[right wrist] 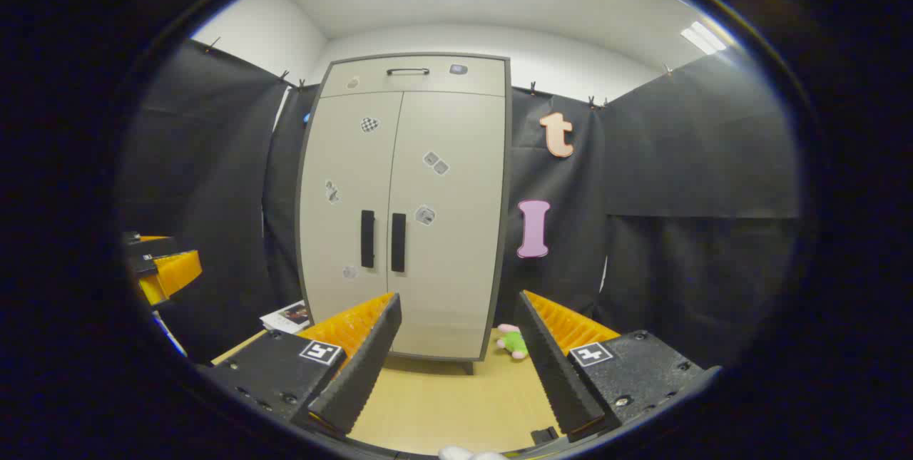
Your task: Open the right door of the double-door shoe cabinet with the right hand, and open the left door with the left hand.
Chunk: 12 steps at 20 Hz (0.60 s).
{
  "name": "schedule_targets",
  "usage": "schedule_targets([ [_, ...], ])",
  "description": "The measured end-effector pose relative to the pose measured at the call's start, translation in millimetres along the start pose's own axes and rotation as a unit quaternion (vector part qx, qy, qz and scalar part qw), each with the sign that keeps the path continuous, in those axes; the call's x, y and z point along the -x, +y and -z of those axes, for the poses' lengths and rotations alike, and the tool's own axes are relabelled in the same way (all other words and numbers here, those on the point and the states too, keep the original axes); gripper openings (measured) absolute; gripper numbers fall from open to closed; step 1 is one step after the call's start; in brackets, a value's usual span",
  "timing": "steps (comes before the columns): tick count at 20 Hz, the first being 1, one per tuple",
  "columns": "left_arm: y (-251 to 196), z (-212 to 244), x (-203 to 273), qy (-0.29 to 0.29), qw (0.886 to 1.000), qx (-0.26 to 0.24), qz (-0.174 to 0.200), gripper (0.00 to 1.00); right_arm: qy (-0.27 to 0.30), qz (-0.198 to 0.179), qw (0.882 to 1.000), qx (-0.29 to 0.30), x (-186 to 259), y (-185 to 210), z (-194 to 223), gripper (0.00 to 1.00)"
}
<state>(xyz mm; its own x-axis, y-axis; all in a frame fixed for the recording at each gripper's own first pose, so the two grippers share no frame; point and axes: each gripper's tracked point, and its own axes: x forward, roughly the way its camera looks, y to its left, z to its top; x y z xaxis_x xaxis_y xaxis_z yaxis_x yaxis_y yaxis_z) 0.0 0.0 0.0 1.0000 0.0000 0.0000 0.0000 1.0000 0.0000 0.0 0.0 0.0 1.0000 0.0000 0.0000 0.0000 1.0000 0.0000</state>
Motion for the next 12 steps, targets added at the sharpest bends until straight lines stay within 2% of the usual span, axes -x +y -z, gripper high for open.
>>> schedule_targets([
  [12,-2.0,0.8,-3.0,0.002,1.000,0.000,-0.001,0.95,-0.004,0.002,1.000,0.003,-2.8,-4.8,-2.4,1.00],
])
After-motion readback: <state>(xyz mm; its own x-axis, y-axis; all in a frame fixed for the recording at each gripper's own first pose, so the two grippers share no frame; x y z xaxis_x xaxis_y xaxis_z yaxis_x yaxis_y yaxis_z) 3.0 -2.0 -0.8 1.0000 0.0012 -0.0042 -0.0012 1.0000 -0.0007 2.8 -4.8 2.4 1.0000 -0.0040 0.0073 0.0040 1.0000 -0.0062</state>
